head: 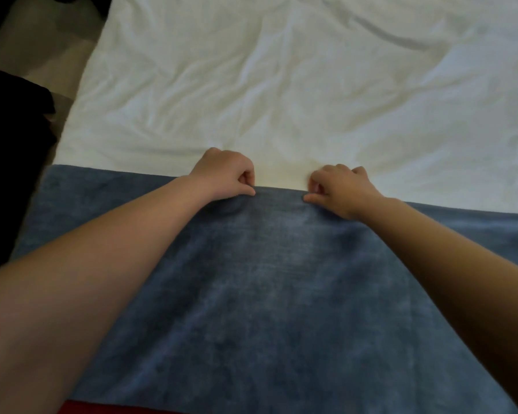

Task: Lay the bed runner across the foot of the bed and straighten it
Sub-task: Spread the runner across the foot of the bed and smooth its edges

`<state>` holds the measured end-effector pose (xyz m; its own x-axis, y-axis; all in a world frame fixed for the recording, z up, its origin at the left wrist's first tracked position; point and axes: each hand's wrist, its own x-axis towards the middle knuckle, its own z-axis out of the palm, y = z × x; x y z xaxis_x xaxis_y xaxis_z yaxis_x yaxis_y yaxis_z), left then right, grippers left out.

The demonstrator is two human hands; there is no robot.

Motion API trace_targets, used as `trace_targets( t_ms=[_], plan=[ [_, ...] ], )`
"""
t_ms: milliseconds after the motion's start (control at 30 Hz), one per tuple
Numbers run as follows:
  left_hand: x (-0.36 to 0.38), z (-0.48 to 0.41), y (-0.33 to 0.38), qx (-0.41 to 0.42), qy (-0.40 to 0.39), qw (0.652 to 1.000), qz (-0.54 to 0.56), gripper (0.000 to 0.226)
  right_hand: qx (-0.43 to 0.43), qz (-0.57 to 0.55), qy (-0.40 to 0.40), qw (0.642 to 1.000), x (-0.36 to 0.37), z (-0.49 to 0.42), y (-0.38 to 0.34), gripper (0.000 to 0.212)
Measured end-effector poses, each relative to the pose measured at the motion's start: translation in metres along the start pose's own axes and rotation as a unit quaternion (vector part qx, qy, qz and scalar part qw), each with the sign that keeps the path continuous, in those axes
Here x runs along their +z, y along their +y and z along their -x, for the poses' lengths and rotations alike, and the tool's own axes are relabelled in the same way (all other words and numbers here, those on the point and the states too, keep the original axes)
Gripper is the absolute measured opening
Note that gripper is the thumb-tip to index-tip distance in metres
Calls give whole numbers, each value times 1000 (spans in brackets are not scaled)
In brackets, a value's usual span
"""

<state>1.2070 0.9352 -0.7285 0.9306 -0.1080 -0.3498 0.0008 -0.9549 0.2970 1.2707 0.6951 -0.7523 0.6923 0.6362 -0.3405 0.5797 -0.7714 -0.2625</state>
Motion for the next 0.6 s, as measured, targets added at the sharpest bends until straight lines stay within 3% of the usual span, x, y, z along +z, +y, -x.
trace_targets(
  t_ms=[100,333,500,600],
  plan=[
    [3,-4,3,-13,3,1000,-21,9,-9,10,20,1000,6,0,2,16],
    [3,-7,26,-72,-8,995,-68,8,-25,6,41,999,9,4,11,23],
    [14,-25,74,-66,-13,997,-26,27,-5,33,10,999,-4,38,66,23],
    [27,-43,119,-31,-22,999,33,25,40,28,-12,999,-10,63,111,25]
  ],
)
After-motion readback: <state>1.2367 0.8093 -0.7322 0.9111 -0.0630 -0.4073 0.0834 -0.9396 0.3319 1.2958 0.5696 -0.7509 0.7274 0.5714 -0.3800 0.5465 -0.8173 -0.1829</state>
